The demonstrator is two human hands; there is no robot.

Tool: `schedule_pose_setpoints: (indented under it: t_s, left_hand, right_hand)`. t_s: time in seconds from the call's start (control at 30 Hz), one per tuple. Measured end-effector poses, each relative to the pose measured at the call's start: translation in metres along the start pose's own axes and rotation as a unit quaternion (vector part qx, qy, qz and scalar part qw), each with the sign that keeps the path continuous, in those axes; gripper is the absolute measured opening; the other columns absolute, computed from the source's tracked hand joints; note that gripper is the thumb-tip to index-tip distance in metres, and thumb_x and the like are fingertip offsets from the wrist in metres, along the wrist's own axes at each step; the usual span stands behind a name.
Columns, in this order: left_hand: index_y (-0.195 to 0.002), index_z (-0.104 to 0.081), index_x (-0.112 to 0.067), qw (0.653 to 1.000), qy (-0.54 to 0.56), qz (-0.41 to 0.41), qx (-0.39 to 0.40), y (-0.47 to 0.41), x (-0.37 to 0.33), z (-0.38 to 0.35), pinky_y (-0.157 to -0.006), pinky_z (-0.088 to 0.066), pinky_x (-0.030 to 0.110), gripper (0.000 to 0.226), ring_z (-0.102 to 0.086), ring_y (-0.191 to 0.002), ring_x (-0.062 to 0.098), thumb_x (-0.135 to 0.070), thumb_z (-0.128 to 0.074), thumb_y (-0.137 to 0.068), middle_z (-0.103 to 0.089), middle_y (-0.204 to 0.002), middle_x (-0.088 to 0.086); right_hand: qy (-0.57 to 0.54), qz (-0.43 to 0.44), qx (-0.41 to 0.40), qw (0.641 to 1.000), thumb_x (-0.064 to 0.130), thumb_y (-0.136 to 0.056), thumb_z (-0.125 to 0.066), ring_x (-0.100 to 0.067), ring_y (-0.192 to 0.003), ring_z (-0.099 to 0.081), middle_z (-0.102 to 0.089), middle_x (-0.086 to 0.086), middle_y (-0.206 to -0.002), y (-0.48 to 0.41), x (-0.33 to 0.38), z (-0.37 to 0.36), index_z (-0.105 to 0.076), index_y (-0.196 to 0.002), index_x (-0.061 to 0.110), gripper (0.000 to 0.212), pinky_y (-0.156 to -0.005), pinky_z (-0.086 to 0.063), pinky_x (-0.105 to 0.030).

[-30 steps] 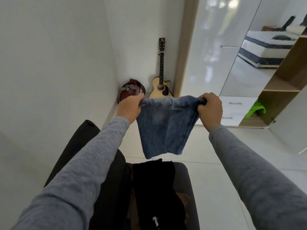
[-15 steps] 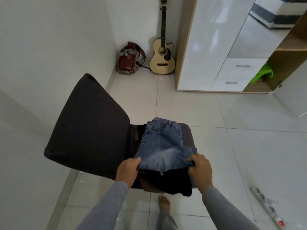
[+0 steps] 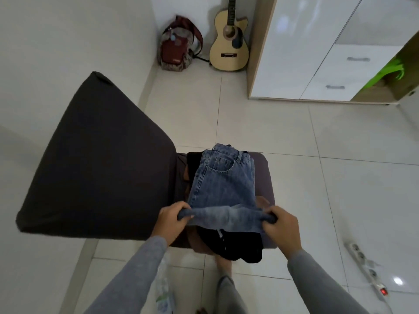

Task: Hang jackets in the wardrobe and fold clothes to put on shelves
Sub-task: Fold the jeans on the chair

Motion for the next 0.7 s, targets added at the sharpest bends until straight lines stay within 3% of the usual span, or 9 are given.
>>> schedule_pose_setpoints:
  t_s: [0.2, 0.33, 0.43, 0.57, 0.7]
  left_hand:
    - [-0.092, -0.063, -0.01, 0.995, 0.061, -0.027, -0.071, -0.123, -0.044, 0.016, -0.077, -0.042, 0.009, 0.014, -0.056, -0.086, 0.006, -0.004, -0.069, -0.08, -0.06, -0.091, -0.005]
    - [-0.094, -0.062, -0.012, 0.997, 0.053, -0.005, -0.057, -0.206, -0.039, 0.009, -0.084, -0.045, 0.026, 0.015, -0.056, -0.09, 0.014, -0.009, -0.069, -0.082, -0.059, -0.093, -0.004]
    - [-0.095, -0.061, -0.012, 0.999, 0.024, 0.019, -0.032, -0.243, -0.025, -0.002, -0.087, -0.047, 0.036, 0.013, -0.055, -0.091, 0.017, -0.015, -0.067, -0.083, -0.057, -0.094, -0.003]
    - [-0.096, -0.061, -0.014, 0.999, -0.03, 0.041, -0.017, -0.28, -0.002, -0.027, -0.091, -0.043, 0.041, 0.013, -0.054, -0.094, 0.02, -0.021, -0.064, -0.086, -0.058, -0.094, -0.003]
    - [-0.105, -0.061, -0.014, 0.983, -0.173, 0.052, -0.008, -0.298, 0.012, -0.049, -0.092, -0.031, 0.037, 0.019, -0.051, -0.105, 0.024, -0.024, -0.058, -0.09, -0.061, -0.106, 0.004]
  right_hand:
    - [-0.068, 0.035, -0.055, 0.996, 0.002, -0.07, -0.063, -0.016, -0.076, -0.061, -0.066, 0.009, -0.078, -0.114, 0.026, 0.024, -0.062, -0.081, 0.027, 0.027, -0.076, -0.052, -0.044]
    - [-0.068, 0.026, -0.064, 0.995, 0.006, -0.08, -0.063, -0.02, -0.091, -0.06, -0.062, 0.01, -0.09, -0.186, 0.03, 0.013, -0.057, -0.092, 0.03, 0.028, -0.089, -0.047, -0.05]
    - [-0.043, 0.002, -0.049, 0.998, 0.008, -0.084, -0.061, -0.022, -0.098, -0.058, -0.061, 0.006, -0.097, -0.222, 0.023, -0.004, -0.059, -0.099, 0.023, 0.021, -0.094, -0.042, -0.051]
    - [0.001, -0.032, -0.034, 0.999, 0.008, -0.087, -0.056, -0.027, -0.103, -0.054, -0.063, -0.004, -0.108, -0.262, 0.006, -0.034, -0.06, -0.105, 0.015, 0.02, -0.094, -0.038, -0.045]
    - [0.058, -0.06, -0.025, 0.996, 0.007, -0.089, -0.052, -0.025, -0.11, -0.048, -0.061, -0.002, -0.113, -0.28, -0.008, -0.063, -0.06, -0.11, 0.017, 0.025, -0.092, -0.027, -0.037]
Point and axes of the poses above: each hand's wrist, its own y-axis away from the middle knuckle, its own z-axis out of the back of the hand, x = y × z, the point moved 1 cm from there along -y, towards the middle knuckle
